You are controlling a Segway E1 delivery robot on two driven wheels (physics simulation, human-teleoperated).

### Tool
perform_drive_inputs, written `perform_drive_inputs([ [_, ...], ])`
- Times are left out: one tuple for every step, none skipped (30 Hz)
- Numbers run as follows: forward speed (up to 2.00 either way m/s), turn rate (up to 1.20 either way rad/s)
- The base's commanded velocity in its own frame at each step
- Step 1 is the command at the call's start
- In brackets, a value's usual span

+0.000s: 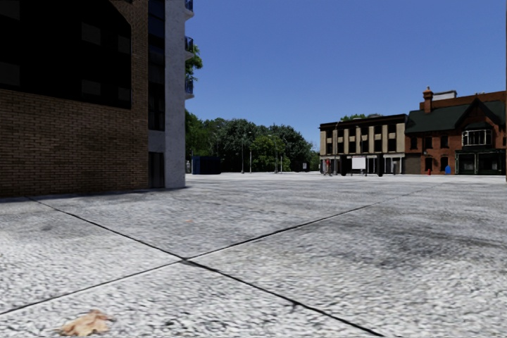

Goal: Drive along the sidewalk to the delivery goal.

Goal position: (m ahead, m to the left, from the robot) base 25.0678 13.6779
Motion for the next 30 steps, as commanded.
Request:
perform_drive_inputs([
  [2.00, 0.00],
  [2.00, 0.00],
  [2.00, 0.00],
  [2.00, 0.00],
  [2.00, 0.00],
  [2.00, 0.00],
  [2.00, 0.00],
  [2.00, 0.00],
  [2.00, 0.00],
  [2.00, 0.00],
  [2.00, 0.00],
  [2.00, 0.00],
  [2.00, 0.00],
  [2.00, 0.00],
  [2.00, 0.00],
  [2.00, 0.00],
  [2.00, 0.00],
  [2.00, 0.00],
  [2.00, 0.00],
  [2.00, 0.00],
  [2.00, 0.00],
  [2.00, 0.00],
  [2.00, 0.00],
  [2.00, 0.00],
  [2.00, 0.00],
  [2.00, 0.00],
  [2.00, 0.00],
  [2.00, 0.00],
  [2.00, 0.00],
  [2.00, 0.00],
])
